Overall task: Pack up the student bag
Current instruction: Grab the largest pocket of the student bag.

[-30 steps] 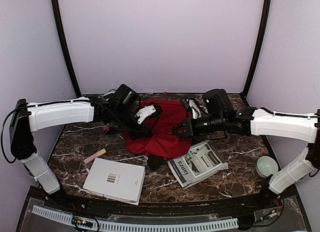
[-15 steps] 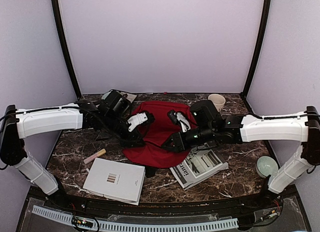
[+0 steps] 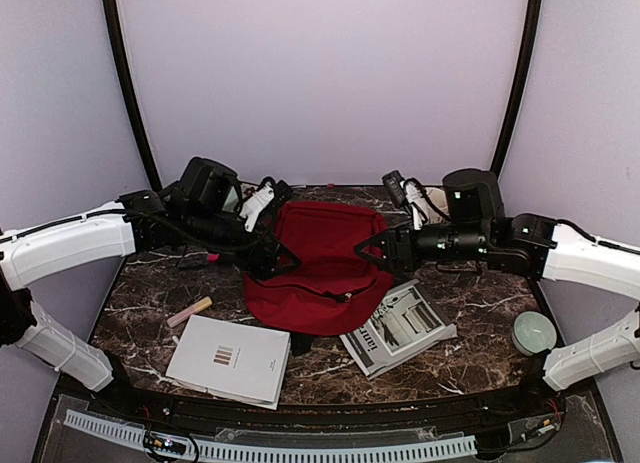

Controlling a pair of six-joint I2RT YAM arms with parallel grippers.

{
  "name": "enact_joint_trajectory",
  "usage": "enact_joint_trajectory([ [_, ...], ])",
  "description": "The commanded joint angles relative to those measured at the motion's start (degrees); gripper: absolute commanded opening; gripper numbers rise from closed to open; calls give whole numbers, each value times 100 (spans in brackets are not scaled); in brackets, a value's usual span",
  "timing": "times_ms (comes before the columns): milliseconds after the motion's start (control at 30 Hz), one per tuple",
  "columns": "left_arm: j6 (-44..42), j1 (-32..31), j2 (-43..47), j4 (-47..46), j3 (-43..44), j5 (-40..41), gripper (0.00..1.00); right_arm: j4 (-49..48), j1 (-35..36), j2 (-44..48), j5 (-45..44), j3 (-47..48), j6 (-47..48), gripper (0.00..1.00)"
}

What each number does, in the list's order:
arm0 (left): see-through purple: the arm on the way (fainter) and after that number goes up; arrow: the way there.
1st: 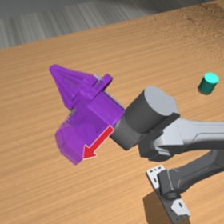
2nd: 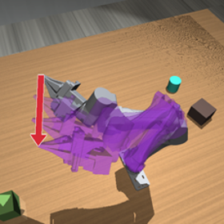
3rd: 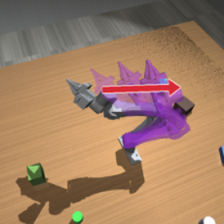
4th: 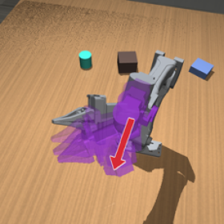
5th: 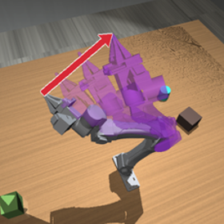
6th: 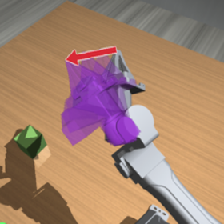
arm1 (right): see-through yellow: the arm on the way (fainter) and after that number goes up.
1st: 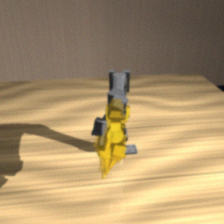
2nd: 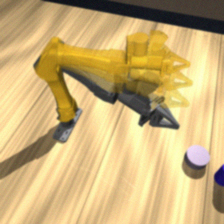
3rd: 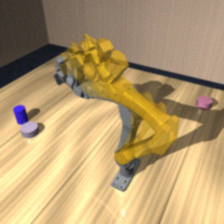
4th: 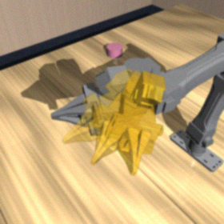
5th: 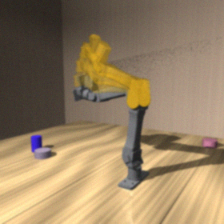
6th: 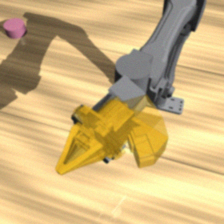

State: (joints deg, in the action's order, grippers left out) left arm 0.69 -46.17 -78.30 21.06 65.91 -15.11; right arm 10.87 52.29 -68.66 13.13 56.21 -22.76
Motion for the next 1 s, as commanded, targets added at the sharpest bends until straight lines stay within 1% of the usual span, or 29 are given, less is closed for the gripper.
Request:
enact_joint_trajectory([
  [0, 1056, -157, -63, 97, 400, -419, 91, 331, -102, 381, -1223, -199, -117, 68],
  [100, 1823, -164, -439, 463, 866, -846, 90, 574, -197, 654, -1781, -321, -329, 71],
  [167, 2356, -172, -591, 508, 962, -1217, 89, 416, -257, 926, -1761, -499, -290, 71],
  [200, 2618, -185, -613, 486, 965, -1277, 88, 242, -263, 1084, -1680, -663, -214, 72],
  [233, 2749, -198, -600, 465, 967, -1196, 87, 32, -263, 1261, -1609, -844, -151, 72],
  [267, 2892, -207, -553, 474, 961, -951, 87, -159, -263, 1436, -1577, -1091, -89, 72],
  [300, 3014, -220, -476, 417, 909, -809, 90, -353, -262, 1601, -1570, -1255, -43, 72],
  [367, 3226, -221, -292, 70, 756, -668, 98, -615, -271, 1901, -1618, -1538, 20, 73],
  [400, 3403, -217, -200, -91, 681, -495, 99, -697, -272, 2029, -1694, -1628, 33, 76],
  [467, 3862, -174, -28, -524, 264, -324, 99, -799, -270, 2220, -1838, -1789, 47, 81],
  [500, 4087, -84, 35, -957, -55, -500, 99, -863, -272, 2284, -1882, -1859, 82, 82],
  [567, 4913, 198, 42, -1650, -698, -1020, 98, -931, -272, 2319, -1914, -1907, 210, 85],
  [600, 5138, 222, 28, -1682, -840, -1053, 94, -891, -272, 2299, -1963, -1866, 266, 86],
  [667, 5077, -75, 11, -1257, -635, -537, 92, -702, -277, 2199, -2051, -1733, 432, 87],
  [733, 5297, -275, -138, -566, -327, -146, 90, -618, -281, 2069, -2145, -1659, 560, 88],
  [833, 5683, -579, -377, 209, 127, 121, 87, -669, -280, 1893, -2150, -1645, 725, 88],
  [967, 6260, -938, -674, 910, 677, 142, 78, -755, -279, 1691, -1830, -1624, 1024, 89],
])
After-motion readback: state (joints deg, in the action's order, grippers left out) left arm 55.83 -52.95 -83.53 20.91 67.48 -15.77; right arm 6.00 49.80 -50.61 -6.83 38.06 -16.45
